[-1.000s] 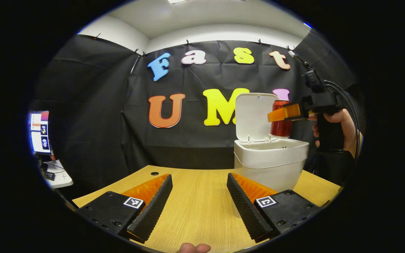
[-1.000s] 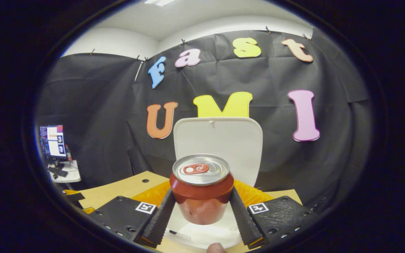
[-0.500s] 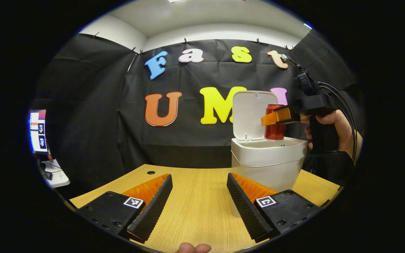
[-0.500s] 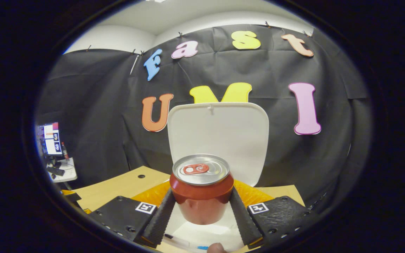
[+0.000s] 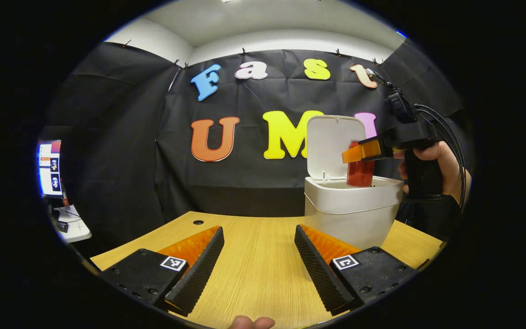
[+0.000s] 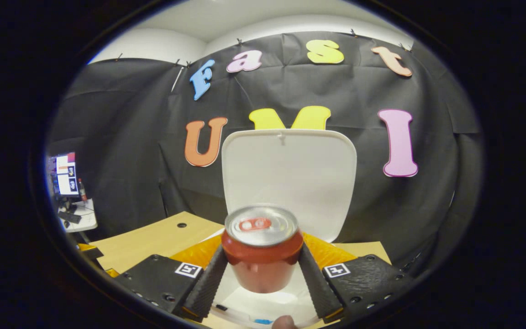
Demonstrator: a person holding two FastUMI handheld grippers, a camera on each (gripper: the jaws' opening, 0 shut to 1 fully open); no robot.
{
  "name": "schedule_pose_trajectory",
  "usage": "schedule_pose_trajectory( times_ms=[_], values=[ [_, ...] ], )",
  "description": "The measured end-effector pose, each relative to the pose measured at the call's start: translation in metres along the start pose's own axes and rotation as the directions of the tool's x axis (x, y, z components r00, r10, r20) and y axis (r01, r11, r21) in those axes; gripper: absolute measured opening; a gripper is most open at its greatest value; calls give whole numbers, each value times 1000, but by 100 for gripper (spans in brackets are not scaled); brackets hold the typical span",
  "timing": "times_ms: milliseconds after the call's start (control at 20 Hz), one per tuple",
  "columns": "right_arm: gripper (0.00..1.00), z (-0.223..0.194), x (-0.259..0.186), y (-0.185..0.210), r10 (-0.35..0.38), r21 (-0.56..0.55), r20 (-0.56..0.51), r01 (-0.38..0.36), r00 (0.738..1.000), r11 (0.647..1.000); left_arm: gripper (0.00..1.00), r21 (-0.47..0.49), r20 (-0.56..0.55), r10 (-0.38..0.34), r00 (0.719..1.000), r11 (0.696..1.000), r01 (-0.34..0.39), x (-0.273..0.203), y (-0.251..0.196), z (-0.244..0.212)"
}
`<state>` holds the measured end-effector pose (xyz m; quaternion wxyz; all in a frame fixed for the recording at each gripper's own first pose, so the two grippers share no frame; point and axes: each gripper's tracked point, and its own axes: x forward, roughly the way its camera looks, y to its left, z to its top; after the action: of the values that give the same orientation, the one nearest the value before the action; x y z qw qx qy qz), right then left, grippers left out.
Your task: Press the lid of the desktop garbage bin to open it, pick up the crumpled paper on the desktop and throw it into the bin, then pick up the pop can on the desktop and drop it into the bin, and finally close the garbage bin lid.
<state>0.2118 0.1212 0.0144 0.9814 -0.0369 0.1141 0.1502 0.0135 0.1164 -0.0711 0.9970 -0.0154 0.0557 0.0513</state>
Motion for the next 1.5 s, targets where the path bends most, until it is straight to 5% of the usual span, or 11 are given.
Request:
schedule_pose_trajectory(
  times_ms=[750,1250,1500],
  values=[
    [83,29,-27,7,-31,3,83,31,996,1000,100,6,-1,8,1000,1000,-8,-4,3,-5],
    [82,137,-40,-12,-109,39,191,104,975,994,100,-18,8,-4,1000,1000,4,-9,6,-5],
    [81,180,-12,-19,-158,64,211,148,965,987,100,-19,26,-11,1000,1000,11,-14,6,9]
  ],
)
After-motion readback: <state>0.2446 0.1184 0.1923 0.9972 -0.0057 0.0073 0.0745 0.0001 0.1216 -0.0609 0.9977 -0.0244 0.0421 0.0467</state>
